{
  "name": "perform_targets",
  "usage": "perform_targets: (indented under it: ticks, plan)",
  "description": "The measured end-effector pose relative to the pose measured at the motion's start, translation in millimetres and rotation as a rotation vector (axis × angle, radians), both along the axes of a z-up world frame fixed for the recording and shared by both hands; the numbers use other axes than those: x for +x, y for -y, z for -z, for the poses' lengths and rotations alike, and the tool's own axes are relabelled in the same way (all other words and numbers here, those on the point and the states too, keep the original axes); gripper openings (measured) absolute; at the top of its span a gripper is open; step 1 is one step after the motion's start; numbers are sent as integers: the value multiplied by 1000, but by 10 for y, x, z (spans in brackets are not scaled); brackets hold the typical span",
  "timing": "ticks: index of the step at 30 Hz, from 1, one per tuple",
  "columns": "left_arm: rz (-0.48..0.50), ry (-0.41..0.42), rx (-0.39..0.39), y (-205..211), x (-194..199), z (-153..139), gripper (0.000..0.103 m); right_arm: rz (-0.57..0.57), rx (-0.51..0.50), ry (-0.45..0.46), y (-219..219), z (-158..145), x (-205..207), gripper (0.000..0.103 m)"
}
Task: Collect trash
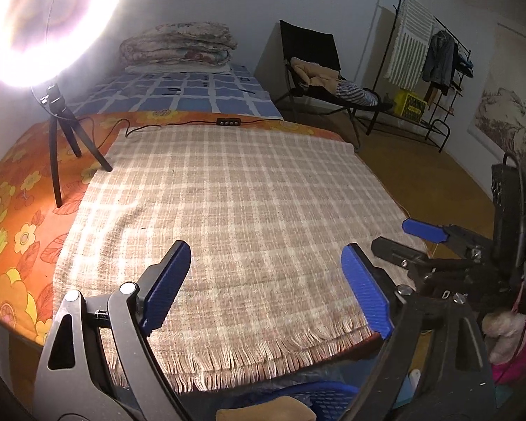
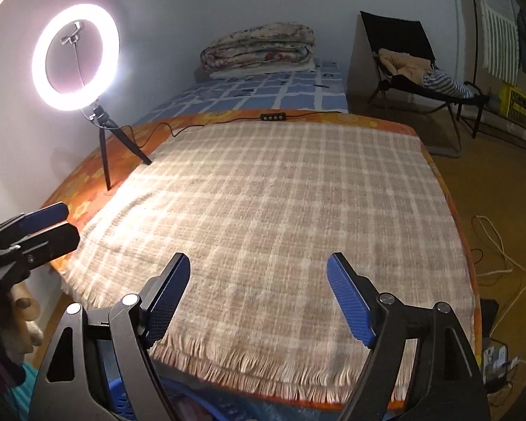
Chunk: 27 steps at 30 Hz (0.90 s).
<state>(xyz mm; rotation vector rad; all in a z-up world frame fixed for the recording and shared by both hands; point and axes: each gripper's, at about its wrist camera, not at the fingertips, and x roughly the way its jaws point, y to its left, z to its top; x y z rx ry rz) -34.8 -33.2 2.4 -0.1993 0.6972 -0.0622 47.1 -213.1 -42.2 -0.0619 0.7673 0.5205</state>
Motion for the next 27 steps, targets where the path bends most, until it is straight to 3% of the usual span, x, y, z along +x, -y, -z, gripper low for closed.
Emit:
perform_targets:
  ticks: [5, 27]
  plan:
    - [-30, 15, 13, -27, 31, -7, 97, -14, 5, -12, -75, 55, 97, 80]
    - [-75, -31, 65, -13, 70, 60, 101, 38, -14, 8, -57, 62, 157, 80]
